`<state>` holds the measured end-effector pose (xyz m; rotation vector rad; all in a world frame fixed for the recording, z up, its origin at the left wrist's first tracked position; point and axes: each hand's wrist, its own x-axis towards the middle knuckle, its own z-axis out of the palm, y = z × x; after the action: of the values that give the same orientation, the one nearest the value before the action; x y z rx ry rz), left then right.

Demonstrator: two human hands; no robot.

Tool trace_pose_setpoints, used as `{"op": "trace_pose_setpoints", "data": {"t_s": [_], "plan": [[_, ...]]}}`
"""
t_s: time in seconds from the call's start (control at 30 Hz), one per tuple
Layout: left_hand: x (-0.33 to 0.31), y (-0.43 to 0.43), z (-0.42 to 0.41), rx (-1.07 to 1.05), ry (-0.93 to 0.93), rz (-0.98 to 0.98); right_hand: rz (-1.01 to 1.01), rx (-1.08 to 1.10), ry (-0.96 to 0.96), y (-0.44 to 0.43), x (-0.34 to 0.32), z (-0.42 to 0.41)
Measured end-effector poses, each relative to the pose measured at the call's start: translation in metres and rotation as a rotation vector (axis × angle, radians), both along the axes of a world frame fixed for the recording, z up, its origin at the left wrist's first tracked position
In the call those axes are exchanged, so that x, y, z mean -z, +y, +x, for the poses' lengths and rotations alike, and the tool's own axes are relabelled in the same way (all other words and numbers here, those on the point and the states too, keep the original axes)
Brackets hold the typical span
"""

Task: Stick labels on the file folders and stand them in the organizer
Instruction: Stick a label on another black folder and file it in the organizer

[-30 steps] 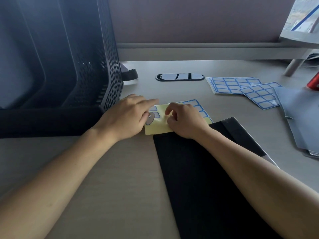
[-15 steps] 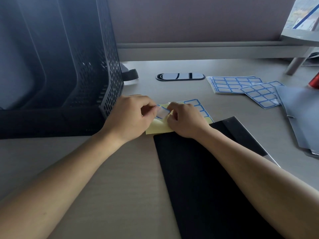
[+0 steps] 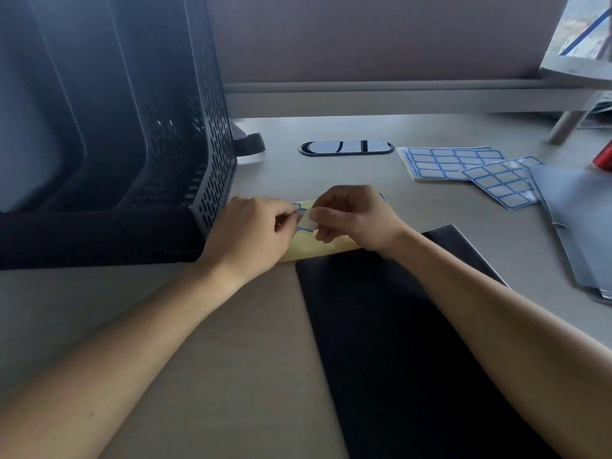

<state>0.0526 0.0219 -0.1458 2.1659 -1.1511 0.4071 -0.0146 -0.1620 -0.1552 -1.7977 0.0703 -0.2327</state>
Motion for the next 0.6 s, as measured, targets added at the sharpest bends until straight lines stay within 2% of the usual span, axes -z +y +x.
{"op": "trace_pose_setpoints", "data": {"t_s": [0.1,0.37,0.6], "plan": [[0.0015,-0.0013,-0.0004,-0.012,0.066,-0.033,0.065,0.013,0.016,-0.0026,0.0002,0.0011],[0.0019,-0.0070,0.0002,-0.037,0.604,-0.171,0.204,0.034,0.070,-0.0059,-0.0018,0.0018],[-0.0027,-0.0094,-0.0043,-0.003,0.814,-0.289,0.333,0.025,0.087,-0.0096,-0.0048,-0.0010]]}}
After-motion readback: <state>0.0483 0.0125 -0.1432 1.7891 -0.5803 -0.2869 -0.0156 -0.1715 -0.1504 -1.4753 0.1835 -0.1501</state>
